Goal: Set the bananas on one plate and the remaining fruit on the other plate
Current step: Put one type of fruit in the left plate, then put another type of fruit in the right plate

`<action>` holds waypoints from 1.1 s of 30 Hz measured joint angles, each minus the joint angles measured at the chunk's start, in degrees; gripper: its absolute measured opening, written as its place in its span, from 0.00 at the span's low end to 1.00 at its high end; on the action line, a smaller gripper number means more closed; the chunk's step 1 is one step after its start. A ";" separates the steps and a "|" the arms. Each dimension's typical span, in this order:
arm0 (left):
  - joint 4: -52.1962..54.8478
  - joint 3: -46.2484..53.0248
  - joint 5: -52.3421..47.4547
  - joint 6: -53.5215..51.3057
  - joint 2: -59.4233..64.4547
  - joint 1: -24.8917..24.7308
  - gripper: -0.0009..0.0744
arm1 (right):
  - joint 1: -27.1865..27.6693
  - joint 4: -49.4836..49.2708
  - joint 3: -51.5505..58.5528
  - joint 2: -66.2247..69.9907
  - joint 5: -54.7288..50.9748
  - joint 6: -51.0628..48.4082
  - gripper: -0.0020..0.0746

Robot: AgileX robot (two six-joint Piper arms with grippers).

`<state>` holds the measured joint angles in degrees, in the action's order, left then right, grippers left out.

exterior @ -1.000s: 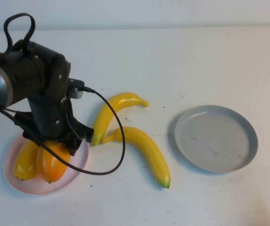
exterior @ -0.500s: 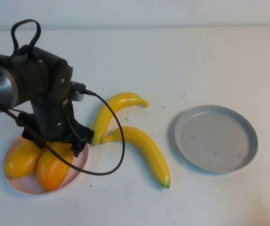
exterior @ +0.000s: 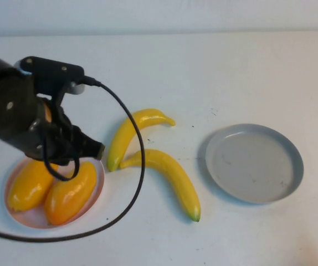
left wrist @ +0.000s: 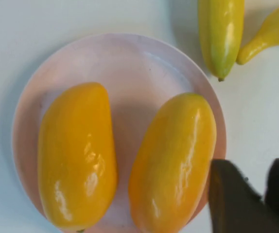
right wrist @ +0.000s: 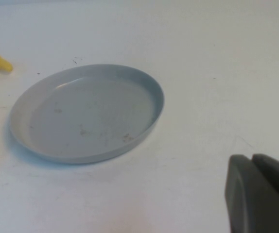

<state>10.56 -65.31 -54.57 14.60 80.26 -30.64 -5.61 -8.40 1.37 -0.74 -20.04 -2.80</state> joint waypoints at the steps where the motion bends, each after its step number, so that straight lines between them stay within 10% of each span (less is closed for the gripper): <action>1: 0.00 1.53 1.36 0.00 -1.79 0.17 0.13 | 0.00 0.00 0.00 0.00 0.00 0.00 0.01; 18: 0.61 25.41 7.79 3.42 -37.90 0.85 0.01 | 0.00 0.00 0.00 0.00 0.00 0.00 0.01; 33: 5.10 29.55 18.18 3.52 -43.23 0.85 0.01 | 0.00 0.00 0.00 0.00 0.00 0.00 0.01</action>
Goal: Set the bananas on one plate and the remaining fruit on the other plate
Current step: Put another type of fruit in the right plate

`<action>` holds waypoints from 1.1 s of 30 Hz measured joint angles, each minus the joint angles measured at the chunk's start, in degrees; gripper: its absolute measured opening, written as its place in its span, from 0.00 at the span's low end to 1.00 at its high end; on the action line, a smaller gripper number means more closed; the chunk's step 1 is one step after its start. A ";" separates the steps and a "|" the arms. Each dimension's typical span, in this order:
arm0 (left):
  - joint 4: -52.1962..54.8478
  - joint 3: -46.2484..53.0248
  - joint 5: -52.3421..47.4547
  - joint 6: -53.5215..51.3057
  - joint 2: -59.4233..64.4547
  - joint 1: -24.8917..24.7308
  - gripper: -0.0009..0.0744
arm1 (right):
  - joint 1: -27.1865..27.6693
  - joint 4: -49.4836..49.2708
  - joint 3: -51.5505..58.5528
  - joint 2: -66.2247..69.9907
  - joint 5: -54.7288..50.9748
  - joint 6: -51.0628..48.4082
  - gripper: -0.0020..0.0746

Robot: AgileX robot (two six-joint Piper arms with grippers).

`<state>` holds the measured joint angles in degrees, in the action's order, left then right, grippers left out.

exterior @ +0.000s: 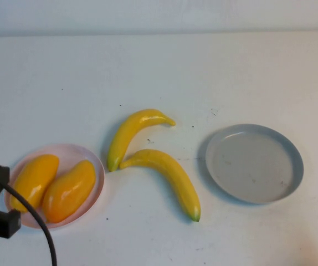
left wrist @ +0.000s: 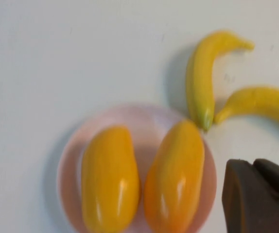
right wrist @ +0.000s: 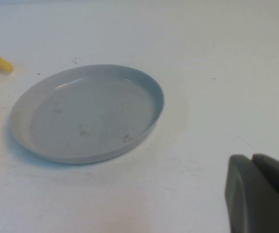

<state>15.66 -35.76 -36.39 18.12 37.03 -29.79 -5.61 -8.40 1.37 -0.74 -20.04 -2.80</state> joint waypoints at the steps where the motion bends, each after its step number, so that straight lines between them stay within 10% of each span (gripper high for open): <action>1: 0.71 1.30 2.14 -0.11 -0.77 0.00 0.01 | 0.00 0.00 0.00 0.00 0.00 0.00 0.01; 16: -13.79 28.72 35.91 -20.11 -27.70 19.89 0.01 | 0.00 0.00 0.00 0.00 0.00 0.00 0.01; 33: -17.47 37.25 27.66 -21.49 -37.55 25.25 0.01 | 0.00 0.00 0.00 -0.09 0.00 0.00 0.01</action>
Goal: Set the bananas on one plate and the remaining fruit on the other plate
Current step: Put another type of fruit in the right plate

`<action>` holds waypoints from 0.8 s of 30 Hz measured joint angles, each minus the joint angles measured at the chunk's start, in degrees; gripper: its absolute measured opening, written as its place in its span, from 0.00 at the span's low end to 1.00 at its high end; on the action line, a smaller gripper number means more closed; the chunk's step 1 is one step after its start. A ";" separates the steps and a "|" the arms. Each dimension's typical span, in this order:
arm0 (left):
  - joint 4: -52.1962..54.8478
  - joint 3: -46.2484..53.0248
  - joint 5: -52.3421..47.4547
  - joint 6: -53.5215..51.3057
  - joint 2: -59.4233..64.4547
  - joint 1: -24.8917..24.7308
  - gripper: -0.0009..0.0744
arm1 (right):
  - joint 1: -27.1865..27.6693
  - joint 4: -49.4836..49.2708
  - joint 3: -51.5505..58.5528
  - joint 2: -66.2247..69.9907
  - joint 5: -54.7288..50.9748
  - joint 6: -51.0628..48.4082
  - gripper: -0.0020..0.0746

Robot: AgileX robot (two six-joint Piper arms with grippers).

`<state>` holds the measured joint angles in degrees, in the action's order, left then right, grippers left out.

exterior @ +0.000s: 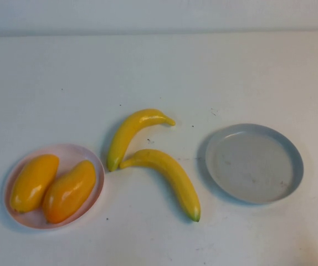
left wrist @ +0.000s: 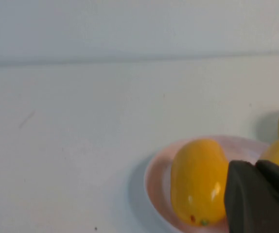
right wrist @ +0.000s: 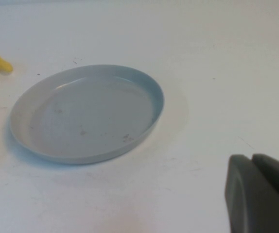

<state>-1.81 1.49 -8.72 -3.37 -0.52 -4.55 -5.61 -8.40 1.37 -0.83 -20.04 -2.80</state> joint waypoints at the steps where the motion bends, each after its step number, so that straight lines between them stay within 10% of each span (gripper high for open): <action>1: 0.00 0.00 -1.52 0.00 0.00 0.00 0.01 | 0.00 0.00 0.00 0.00 0.00 0.00 0.01; 24: 0.00 0.00 -12.77 -0.23 -0.13 0.00 0.01 | 0.00 0.00 0.00 0.00 0.00 0.00 0.01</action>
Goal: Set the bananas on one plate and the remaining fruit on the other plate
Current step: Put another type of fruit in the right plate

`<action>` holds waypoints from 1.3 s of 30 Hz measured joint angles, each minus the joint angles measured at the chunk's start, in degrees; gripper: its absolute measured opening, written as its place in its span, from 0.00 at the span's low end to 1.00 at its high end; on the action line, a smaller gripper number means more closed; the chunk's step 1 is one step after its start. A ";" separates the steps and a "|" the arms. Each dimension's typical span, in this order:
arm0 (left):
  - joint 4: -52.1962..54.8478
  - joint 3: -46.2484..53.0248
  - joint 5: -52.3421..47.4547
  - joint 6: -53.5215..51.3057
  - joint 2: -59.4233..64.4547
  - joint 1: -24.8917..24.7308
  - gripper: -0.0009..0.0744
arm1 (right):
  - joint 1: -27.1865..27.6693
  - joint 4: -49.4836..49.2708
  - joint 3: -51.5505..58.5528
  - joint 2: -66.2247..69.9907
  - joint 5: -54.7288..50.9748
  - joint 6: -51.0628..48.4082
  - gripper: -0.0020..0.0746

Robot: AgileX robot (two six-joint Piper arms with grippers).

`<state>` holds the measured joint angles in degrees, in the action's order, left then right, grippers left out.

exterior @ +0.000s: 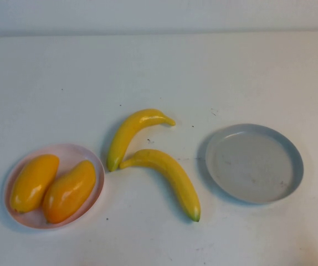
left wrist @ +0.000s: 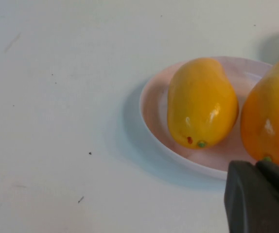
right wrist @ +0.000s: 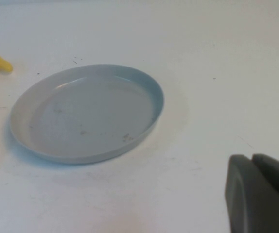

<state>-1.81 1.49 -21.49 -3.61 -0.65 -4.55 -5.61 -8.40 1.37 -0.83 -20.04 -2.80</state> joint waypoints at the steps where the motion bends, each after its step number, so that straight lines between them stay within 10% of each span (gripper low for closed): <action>1: 0.00 0.00 0.00 0.00 0.00 0.00 0.01 | 0.00 0.00 0.00 0.00 0.00 0.00 0.01; 21: 0.00 0.00 0.00 0.00 0.00 0.00 0.01 | 0.00 0.00 0.05 0.00 1.95 -0.14 0.01; 39: 0.00 0.00 0.00 0.00 0.00 0.00 0.01 | 0.00 -30.00 0.14 0.00 24.15 1.07 0.01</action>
<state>-1.81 1.49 -21.49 -3.61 -0.65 -4.55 -5.61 -38.40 1.51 -0.83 4.11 -1.73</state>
